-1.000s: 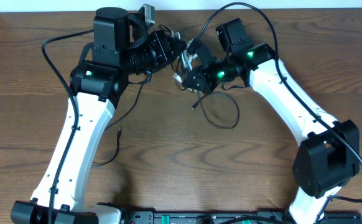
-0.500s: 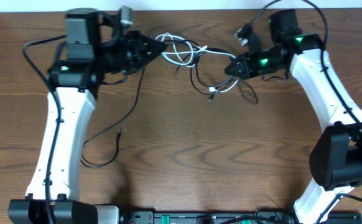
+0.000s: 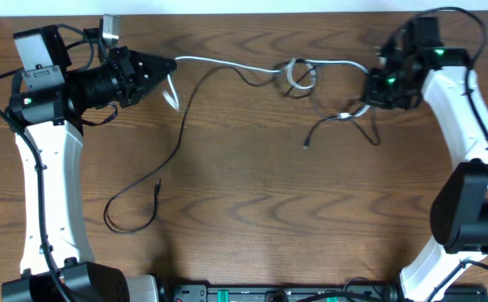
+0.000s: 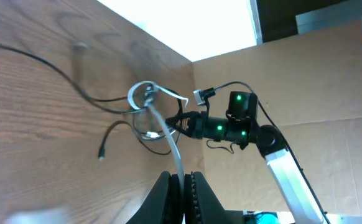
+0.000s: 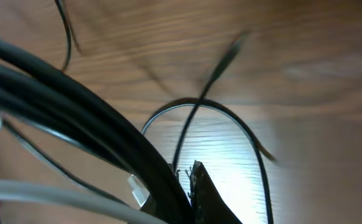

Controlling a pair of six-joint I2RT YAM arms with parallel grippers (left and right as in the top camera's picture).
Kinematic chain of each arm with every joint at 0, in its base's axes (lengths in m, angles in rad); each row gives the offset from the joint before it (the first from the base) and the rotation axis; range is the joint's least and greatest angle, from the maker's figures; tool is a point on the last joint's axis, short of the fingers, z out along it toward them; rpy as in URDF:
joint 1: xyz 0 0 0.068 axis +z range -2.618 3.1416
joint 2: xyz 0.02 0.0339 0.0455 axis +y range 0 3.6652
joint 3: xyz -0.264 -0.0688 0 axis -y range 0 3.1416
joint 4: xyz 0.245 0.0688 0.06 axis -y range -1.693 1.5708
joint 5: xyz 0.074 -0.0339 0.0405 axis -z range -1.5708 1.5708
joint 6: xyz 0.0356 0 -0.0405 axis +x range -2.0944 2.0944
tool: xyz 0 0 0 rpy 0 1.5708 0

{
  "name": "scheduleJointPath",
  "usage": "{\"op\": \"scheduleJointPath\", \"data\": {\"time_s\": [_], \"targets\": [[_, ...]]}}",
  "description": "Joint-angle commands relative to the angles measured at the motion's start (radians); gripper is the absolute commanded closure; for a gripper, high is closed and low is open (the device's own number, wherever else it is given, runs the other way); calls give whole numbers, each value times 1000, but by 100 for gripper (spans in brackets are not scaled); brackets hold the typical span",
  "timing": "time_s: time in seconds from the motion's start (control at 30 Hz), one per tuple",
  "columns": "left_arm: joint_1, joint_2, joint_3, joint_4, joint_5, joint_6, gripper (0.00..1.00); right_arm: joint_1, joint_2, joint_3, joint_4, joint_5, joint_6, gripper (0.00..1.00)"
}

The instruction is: Untangle cables

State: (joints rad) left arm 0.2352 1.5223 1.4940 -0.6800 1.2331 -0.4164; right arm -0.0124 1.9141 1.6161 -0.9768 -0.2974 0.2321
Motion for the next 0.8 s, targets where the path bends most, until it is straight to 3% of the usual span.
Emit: {"op": "scheduleJointPath", "data": {"time_s": [0.0, 0.17, 0.37, 0.57, 0.77], "targets": [[7, -20, 25, 0, 37, 42, 92, -21, 0, -8, -9, 11, -8, 99], [6, -20, 25, -1, 13, 47, 93, -5, 0, -8, -28, -127, -151, 97], [-19, -20, 24, -80, -120, 106, 92, 73, 0, -8, -55, -132, -211, 70], [-100, -19, 16, -198, -367, 162, 92, 126, 0, -8, -82, -128, -215, 57], [-173, -19, 15, -228, -533, 162, 75, 131, 0, -8, -82, -150, -208, 53]]}}
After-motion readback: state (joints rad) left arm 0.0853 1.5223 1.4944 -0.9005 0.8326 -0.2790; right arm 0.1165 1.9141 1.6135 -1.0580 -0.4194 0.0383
